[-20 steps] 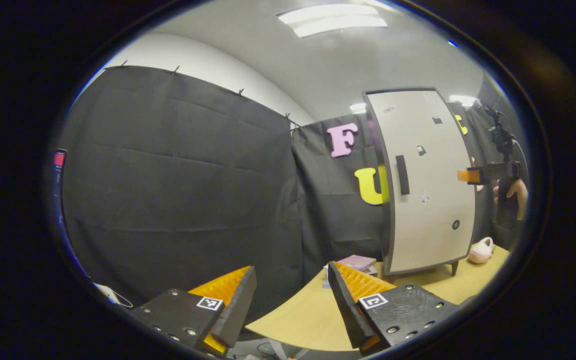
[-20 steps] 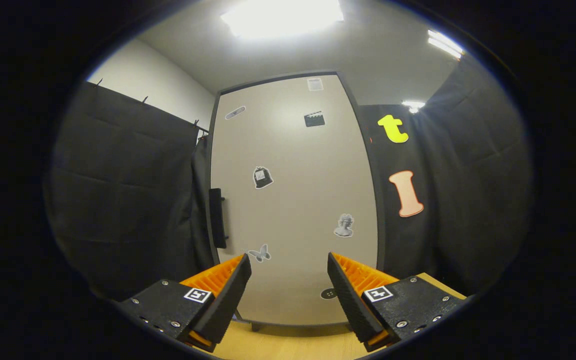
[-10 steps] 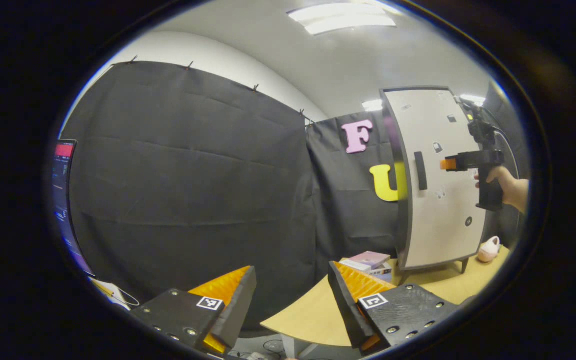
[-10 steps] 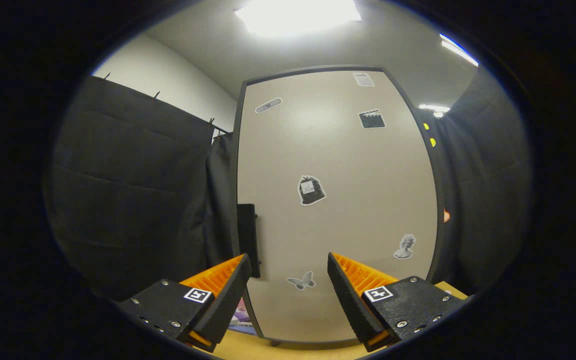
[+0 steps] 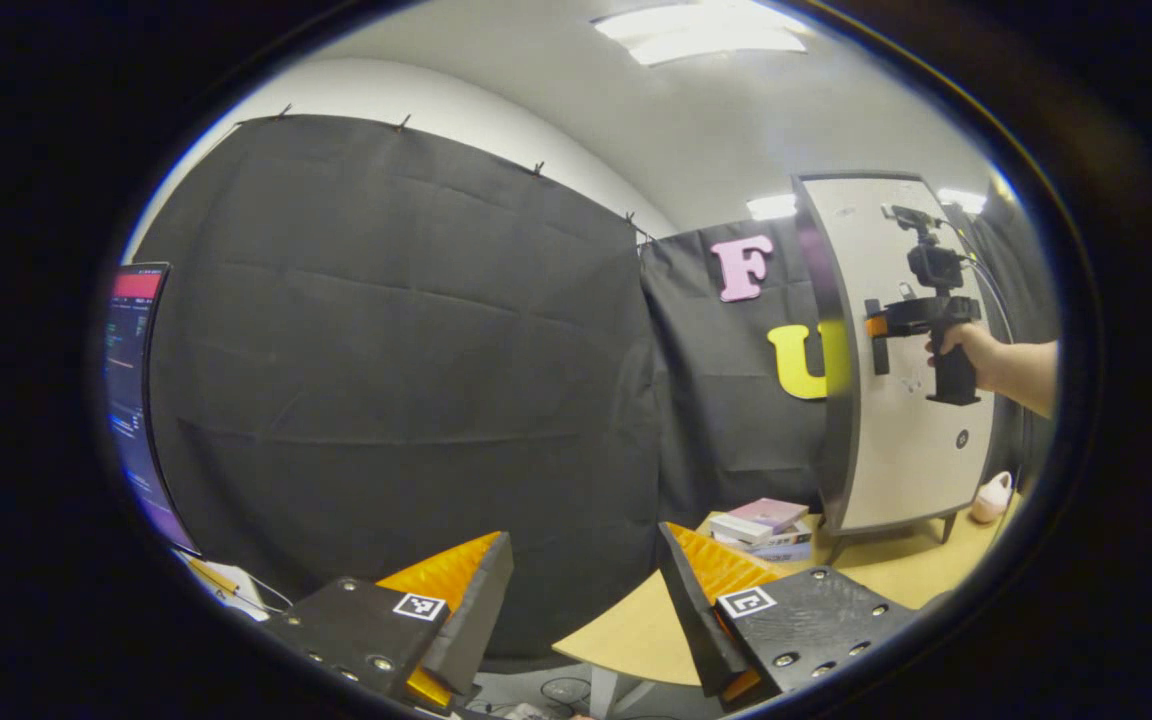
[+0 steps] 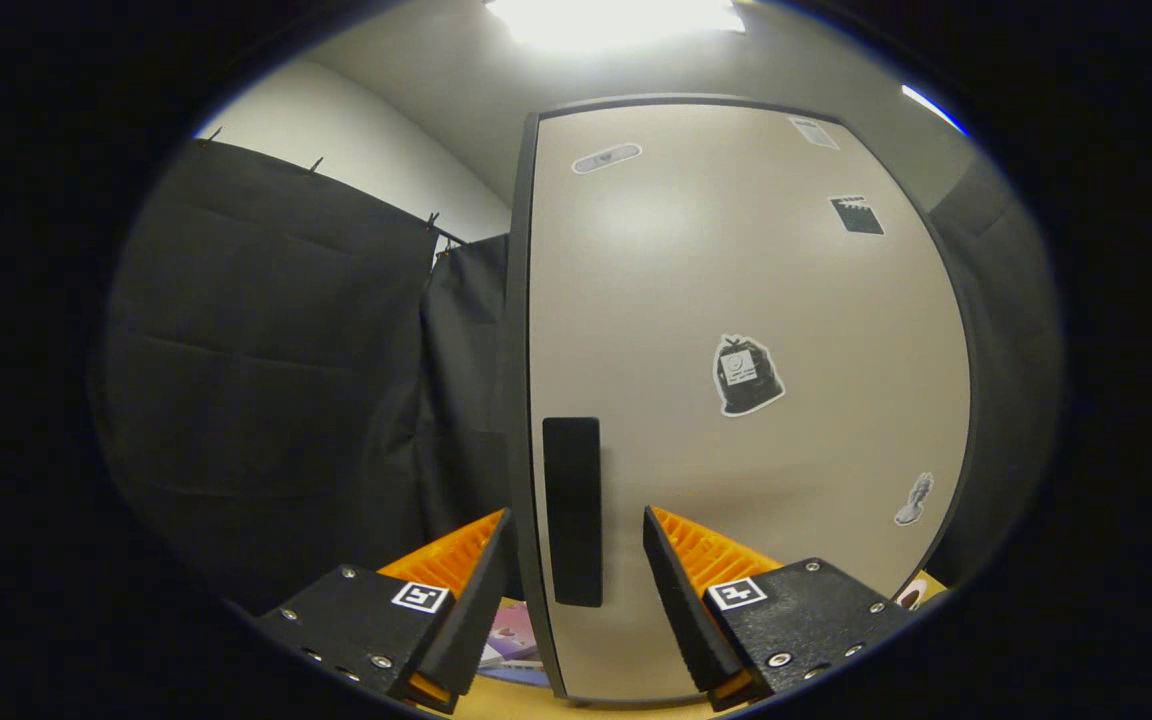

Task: Open the cabinet door with the right hand, grasp the bottle in the cabinet with the left hand and place it on the coaster, then close the cabinet door with the right hand.

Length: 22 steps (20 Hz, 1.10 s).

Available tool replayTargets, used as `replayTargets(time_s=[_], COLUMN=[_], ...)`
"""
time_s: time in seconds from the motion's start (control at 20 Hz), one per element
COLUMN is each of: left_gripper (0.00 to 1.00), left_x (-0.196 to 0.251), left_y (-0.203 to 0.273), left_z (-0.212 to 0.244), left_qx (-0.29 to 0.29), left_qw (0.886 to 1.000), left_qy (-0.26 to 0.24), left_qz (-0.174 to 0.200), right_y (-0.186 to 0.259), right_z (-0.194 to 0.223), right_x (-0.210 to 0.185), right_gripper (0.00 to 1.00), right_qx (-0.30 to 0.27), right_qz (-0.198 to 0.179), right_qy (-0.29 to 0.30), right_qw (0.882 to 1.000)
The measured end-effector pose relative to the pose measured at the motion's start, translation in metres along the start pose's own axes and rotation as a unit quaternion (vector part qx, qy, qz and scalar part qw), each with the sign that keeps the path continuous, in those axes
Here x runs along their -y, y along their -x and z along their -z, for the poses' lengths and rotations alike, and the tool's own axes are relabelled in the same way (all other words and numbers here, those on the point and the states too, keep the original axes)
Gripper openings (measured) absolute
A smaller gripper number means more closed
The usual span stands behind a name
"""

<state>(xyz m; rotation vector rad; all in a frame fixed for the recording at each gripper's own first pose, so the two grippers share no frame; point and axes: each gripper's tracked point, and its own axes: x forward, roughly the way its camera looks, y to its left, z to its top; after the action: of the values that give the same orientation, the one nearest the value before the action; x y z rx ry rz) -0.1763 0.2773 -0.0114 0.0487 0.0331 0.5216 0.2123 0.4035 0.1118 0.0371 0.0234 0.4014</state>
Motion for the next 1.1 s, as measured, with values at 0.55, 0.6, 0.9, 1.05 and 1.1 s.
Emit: replayTargets(time_s=[0.55, 0.6, 0.9, 1.05, 1.1], left_gripper=[0.83, 0.83, 0.87, 0.83, 0.87], left_x=[-0.008, -0.003, 0.031, 0.059, 0.067], left_y=[-0.012, -0.013, -0.026, -0.036, -0.037], left_z=[0.006, 0.005, -0.002, -0.005, -0.006], left_qx=[-0.001, 0.001, 0.012, 0.014, 0.014], left_qw=[1.0, 1.0, 0.998, 0.996, 0.995], left_qy=[0.01, 0.012, 0.013, 0.016, 0.017], left_qz=[0.012, 0.018, 0.064, 0.09, 0.099], right_y=[-0.021, -0.019, -0.001, 0.001, 0.001], right_z=[0.013, 0.013, 0.01, 0.012, 0.013], right_x=[-0.003, -0.004, -0.005, -0.001, 0.0], right_gripper=[0.23, 0.21, 0.2, 0.2, 0.2], right_qx=[-0.065, -0.071, -0.075, -0.075, -0.077], right_qz=[-0.005, -0.01, -0.049, -0.068, -0.073], right_qy=[0.003, 0.002, -0.001, -0.004, -0.005], right_qw=[0.998, 0.997, 0.996, 0.995, 0.994])
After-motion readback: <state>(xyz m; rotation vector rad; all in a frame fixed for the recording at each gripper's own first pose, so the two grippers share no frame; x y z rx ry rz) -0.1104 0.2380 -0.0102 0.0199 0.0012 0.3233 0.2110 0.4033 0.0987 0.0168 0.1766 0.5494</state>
